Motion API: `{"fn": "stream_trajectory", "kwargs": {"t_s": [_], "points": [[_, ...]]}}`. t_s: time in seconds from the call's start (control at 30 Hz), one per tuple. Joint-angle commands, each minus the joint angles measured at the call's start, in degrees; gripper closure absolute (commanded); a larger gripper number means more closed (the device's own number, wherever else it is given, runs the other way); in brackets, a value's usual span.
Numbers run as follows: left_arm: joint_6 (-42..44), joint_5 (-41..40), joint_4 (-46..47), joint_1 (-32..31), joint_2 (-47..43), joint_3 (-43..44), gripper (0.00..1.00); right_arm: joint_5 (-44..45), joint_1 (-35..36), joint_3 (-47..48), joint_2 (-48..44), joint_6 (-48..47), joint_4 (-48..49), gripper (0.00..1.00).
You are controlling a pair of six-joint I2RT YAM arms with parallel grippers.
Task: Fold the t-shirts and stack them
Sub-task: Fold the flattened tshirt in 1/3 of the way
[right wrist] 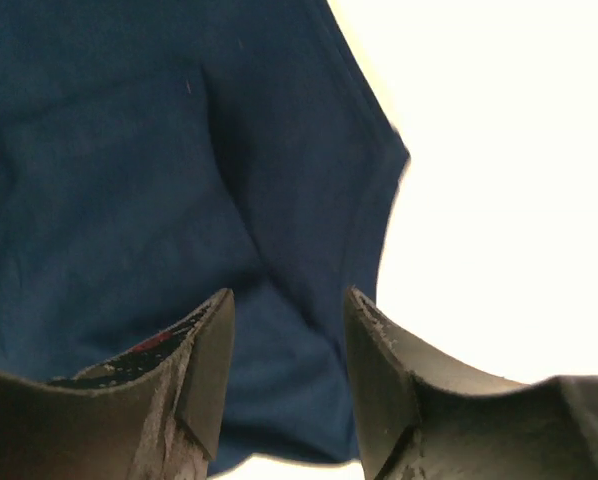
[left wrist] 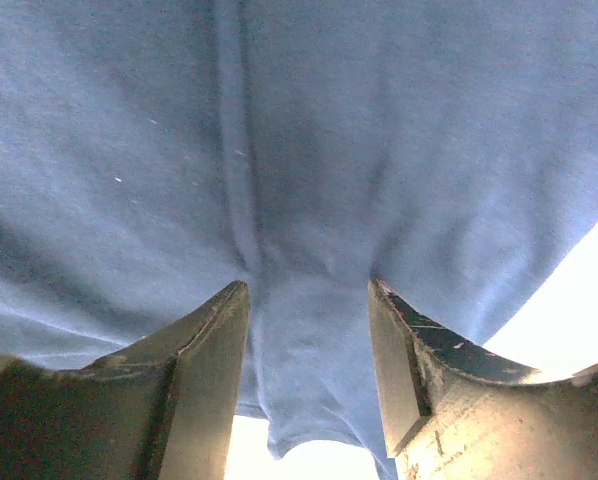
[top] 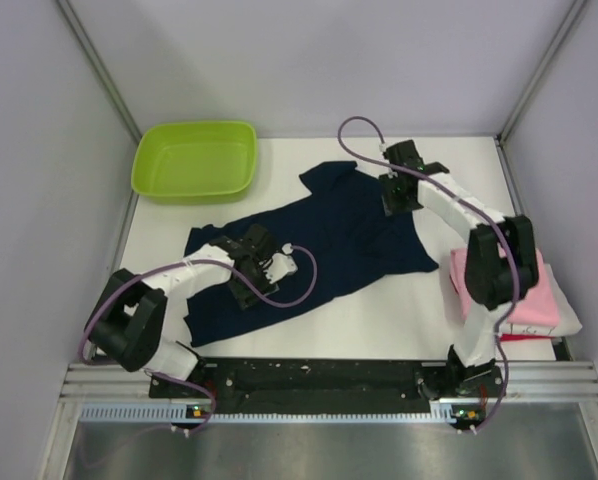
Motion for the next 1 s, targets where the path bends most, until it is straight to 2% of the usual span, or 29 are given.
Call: {"fn": "stream_trajectory", "kwargs": {"t_s": [0.0, 0.1, 0.23, 0.27, 0.37, 0.53, 0.63, 0.73, 0.77, 0.9, 0.97], "points": [[-0.9, 10.0, -8.0, 2.6, -5.4, 6.5, 0.43, 1.2, -1.4, -12.6, -16.7, 8.8, 1.2, 0.56], [-3.0, 11.0, -9.6, 8.7, -5.0, 12.1, 0.42, -2.3, -2.7, -21.9, -21.8, 12.6, 1.7, 0.71], [-4.7, 10.3, -10.2, 18.0, -2.6, 19.1, 0.45, -6.0, -5.8, -31.6, -24.9, 16.2, 5.3, 0.98], [-4.7, 10.5, -10.0, 20.7, -1.8, 20.3, 0.46, -8.2, -7.6, -33.3, -24.2, 17.5, 6.5, 1.0], [-3.9, 10.7, -9.9, 28.4, 1.2, 23.4, 0.51, -8.7, -10.3, -35.1, -21.8, 18.8, 8.2, 1.0], [1.6, 10.4, -8.0, 39.4, 4.1, 24.5, 0.48, -2.8, -10.2, -35.3, -21.0, 18.4, 5.4, 1.0], [3.8, 8.7, -5.8, 42.9, 7.3, 25.0, 0.46, -0.2, -10.2, -36.5, -22.0, 18.1, 2.8, 1.0], [3.8, 7.8, -3.5, 43.5, 11.4, 25.7, 0.4, 1.1, -10.2, -37.9, -23.9, 18.3, 0.4, 1.0], [3.5, 9.1, -3.0, 43.5, 12.4, 25.9, 0.38, 0.8, -10.3, -38.2, -24.7, 18.5, -0.3, 0.98], [0.2, 10.1, 2.2, 43.6, 14.9, 25.8, 0.33, -1.7, -10.2, -38.6, -29.7, 20.2, -1.2, 0.69], [-1.0, 10.5, 4.0, 43.6, 16.3, 26.4, 0.31, -1.3, -10.2, -38.1, -32.3, 20.9, -1.4, 0.64]]}}
